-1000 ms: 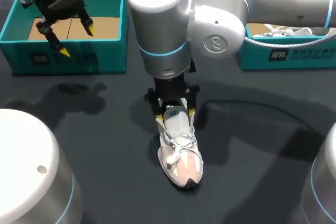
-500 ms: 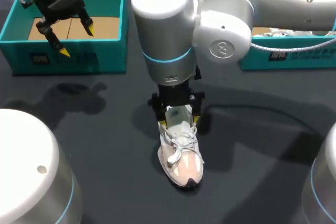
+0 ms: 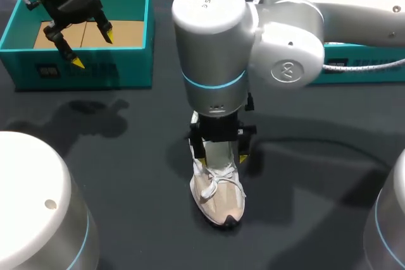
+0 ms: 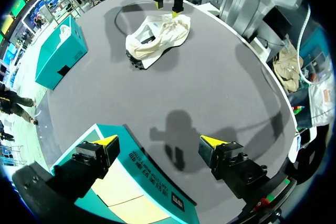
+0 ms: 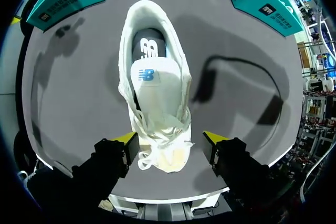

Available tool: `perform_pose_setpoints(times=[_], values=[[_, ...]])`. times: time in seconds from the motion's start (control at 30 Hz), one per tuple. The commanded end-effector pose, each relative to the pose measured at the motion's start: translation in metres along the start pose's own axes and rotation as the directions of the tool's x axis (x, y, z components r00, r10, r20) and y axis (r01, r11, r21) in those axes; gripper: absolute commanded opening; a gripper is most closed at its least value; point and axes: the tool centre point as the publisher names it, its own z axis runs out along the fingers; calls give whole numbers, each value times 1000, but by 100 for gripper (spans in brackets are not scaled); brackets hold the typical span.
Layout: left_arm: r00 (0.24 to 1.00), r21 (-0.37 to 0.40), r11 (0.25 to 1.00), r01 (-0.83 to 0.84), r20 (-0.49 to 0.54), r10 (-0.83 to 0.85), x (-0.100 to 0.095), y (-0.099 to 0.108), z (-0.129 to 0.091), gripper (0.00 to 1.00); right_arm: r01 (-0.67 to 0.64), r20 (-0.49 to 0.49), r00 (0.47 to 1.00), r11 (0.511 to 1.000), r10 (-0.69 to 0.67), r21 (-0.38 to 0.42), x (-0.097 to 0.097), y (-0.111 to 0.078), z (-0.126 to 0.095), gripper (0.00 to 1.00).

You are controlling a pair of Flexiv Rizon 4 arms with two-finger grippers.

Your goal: Take the shoe out of the shoebox, open the shoe tongue, remove and reinsert the insole, then place the shoe into the shoebox

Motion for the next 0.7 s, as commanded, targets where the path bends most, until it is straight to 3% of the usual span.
perform_pose_setpoints(times=[0.03,0.13,0.43,0.5,0.7], values=[[1000,-2,1000,-1,-2,1,0,0,0,100,13,15,1000,999,-13,-30,1,-4,-14,49],[1000,-2,1000,-1,-2,1,0,0,0,100,28,29,999,999,-27,-32,6,0,-17,39],[1000,-2,1000,-1,-2,1,0,0,0,100,80,41,996,995,-78,-54,15,18,-13,28],[1000,-2,1000,-1,-2,1,0,0,0,100,91,44,995,995,-89,-47,17,24,-10,21],[1000,-2,1000,-1,-2,1,0,0,0,100,132,33,991,989,-130,-61,19,40,-2,22]])
